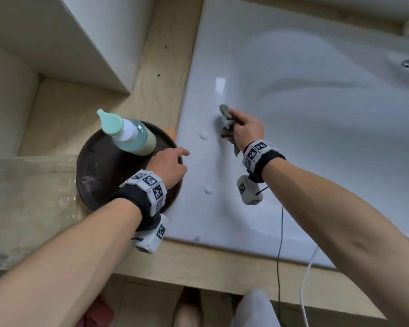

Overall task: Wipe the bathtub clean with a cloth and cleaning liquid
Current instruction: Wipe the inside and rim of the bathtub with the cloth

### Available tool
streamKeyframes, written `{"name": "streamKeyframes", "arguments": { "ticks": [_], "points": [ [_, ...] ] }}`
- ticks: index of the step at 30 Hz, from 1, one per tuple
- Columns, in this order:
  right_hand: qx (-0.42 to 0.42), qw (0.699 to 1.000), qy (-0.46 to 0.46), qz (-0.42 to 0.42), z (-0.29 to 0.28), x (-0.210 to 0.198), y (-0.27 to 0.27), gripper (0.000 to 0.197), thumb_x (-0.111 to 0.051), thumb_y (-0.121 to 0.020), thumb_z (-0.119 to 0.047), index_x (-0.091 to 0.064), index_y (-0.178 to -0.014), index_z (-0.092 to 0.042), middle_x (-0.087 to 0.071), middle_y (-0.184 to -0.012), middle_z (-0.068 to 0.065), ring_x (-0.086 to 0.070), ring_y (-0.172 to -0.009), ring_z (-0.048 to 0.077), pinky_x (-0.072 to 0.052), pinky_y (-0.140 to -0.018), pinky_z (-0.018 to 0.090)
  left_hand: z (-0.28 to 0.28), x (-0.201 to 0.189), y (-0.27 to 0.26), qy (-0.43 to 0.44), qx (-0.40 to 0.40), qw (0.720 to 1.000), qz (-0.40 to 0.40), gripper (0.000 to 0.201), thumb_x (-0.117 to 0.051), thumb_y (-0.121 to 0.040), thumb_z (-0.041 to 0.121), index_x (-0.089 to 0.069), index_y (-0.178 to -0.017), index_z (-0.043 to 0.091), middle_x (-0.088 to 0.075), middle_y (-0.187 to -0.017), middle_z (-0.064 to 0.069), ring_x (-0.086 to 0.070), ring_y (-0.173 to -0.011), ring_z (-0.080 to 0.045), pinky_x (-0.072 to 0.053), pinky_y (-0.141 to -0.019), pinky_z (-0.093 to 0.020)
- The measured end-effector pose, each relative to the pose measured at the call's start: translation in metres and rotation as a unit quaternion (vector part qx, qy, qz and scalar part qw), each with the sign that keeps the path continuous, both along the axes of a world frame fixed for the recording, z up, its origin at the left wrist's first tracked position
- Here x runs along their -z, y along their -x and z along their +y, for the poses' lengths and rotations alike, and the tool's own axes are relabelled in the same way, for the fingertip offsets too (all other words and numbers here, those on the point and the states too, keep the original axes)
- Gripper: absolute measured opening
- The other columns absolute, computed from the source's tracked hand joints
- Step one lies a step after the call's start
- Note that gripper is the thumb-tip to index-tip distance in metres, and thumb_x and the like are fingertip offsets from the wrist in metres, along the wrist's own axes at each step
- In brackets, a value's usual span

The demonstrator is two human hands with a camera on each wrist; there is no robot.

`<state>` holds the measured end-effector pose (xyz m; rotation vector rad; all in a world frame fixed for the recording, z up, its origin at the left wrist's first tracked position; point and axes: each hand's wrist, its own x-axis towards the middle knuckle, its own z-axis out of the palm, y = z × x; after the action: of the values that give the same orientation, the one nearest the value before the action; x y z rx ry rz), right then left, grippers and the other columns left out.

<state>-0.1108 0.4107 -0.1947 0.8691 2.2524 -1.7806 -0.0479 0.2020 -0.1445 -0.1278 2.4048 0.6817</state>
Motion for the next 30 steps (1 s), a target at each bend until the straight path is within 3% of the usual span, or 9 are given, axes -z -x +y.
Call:
{"name": "streamKeyframes", "arguments": {
  "ticks": [2,5,8,14,16,19,24,27,30],
  "points": [
    [-0.059,0.998,-0.030,0.024,-0.007,0.004,0.026,0.053,-0.038,-0.081,0.009,-0.075,-0.103,-0.022,-0.071,-0.092,0.006,-0.071,-0.061,0.016,-0.058,-0.058,0.026,0.000,0.004,0.007,-0.003,-0.007,1.000,0.009,0.045,-0.055,-0.082,0.011,-0.061,-0.123,0.027,-0.064,-0.117,-0.001,-0.060,-0.107,-0.023,-0.045,-0.097,-0.038],
    [-0.187,0.973,-0.135,0.033,-0.015,0.017,0.049,0.053,-0.044,-0.078,0.002,-0.072,-0.113,-0.026,-0.069,-0.116,-0.002,-0.067,-0.099,0.021,-0.053,-0.093,0.033,0.001,0.011,0.015,-0.013,-0.021,0.999,0.024,0.043,-0.054,-0.083,0.011,-0.062,-0.122,0.026,-0.064,-0.118,0.001,-0.059,-0.107,-0.021,-0.045,-0.098,-0.036],
    [-0.312,0.908,-0.278,0.011,-0.019,0.026,0.051,0.055,-0.050,-0.079,-0.002,-0.064,-0.126,-0.028,-0.055,-0.139,-0.001,-0.049,-0.128,0.023,-0.041,-0.104,0.035,0.000,0.014,0.017,-0.015,-0.022,0.999,0.033,0.043,-0.055,-0.083,0.012,-0.062,-0.122,0.027,-0.063,-0.121,0.002,-0.059,-0.107,-0.022,-0.044,-0.099,-0.037],
    [-0.474,0.802,-0.336,0.139,-0.015,0.024,-0.012,0.045,-0.032,-0.087,-0.015,-0.064,-0.116,-0.027,-0.058,-0.126,-0.006,-0.051,-0.123,0.018,-0.056,-0.064,0.037,0.003,0.011,0.015,-0.003,-0.021,0.999,0.044,0.042,-0.053,-0.082,0.012,-0.063,-0.119,0.029,-0.063,-0.118,0.001,-0.059,-0.107,-0.025,-0.044,-0.097,-0.039],
    [-0.504,0.779,-0.325,0.183,-0.004,0.028,-0.040,0.041,-0.040,-0.086,-0.010,-0.066,-0.116,-0.024,-0.061,-0.128,-0.002,-0.055,-0.123,0.021,-0.058,-0.057,0.037,0.008,0.010,0.018,0.015,-0.011,0.998,0.052,0.041,-0.052,-0.084,0.014,-0.061,-0.120,0.028,-0.061,-0.121,0.001,-0.057,-0.110,-0.025,-0.044,-0.097,-0.039],
    [-0.533,0.773,-0.316,0.135,0.009,0.031,-0.046,0.051,-0.057,-0.085,-0.001,-0.062,-0.128,-0.028,-0.050,-0.145,-0.007,-0.044,-0.136,0.017,-0.059,-0.068,0.041,0.016,0.012,0.030,0.046,0.018,0.997,0.065,0.041,-0.051,-0.086,0.015,-0.058,-0.125,0.025,-0.055,-0.130,0.002,-0.047,-0.122,-0.021,-0.039,-0.099,-0.037],
    [-0.532,0.774,-0.337,0.067,0.007,0.025,0.019,0.058,-0.044,-0.092,-0.003,-0.048,-0.140,-0.035,-0.033,-0.154,-0.014,-0.025,-0.145,0.010,-0.052,-0.089,0.037,0.033,0.021,0.067,0.053,0.020,0.998,0.015,0.059,-0.049,-0.086,0.010,-0.039,-0.143,0.016,-0.038,-0.147,-0.004,-0.036,-0.133,-0.026,-0.031,-0.109,-0.035],
    [-0.513,0.778,-0.359,0.047,0.010,0.027,0.064,0.063,-0.042,-0.091,-0.001,-0.042,-0.144,-0.035,-0.029,-0.156,-0.014,-0.021,-0.146,0.011,-0.048,-0.097,0.038,0.045,0.028,0.094,0.064,0.019,0.998,-0.020,0.069,-0.047,-0.084,0.010,-0.026,-0.149,0.016,-0.024,-0.155,-0.003,-0.033,-0.136,-0.027,-0.036,-0.105,-0.039],
    [-0.490,0.791,-0.366,0.010,0.013,0.019,0.104,0.068,-0.040,-0.090,0.001,-0.035,-0.148,-0.034,-0.020,-0.160,-0.012,-0.014,-0.148,0.012,-0.035,-0.111,0.035,0.055,0.033,0.114,0.084,0.016,0.996,-0.027,0.053,-0.044,-0.083,0.007,-0.039,-0.136,0.011,-0.034,-0.146,-0.008,-0.043,-0.123,-0.032,-0.042,-0.086,-0.038]
  ]
}}
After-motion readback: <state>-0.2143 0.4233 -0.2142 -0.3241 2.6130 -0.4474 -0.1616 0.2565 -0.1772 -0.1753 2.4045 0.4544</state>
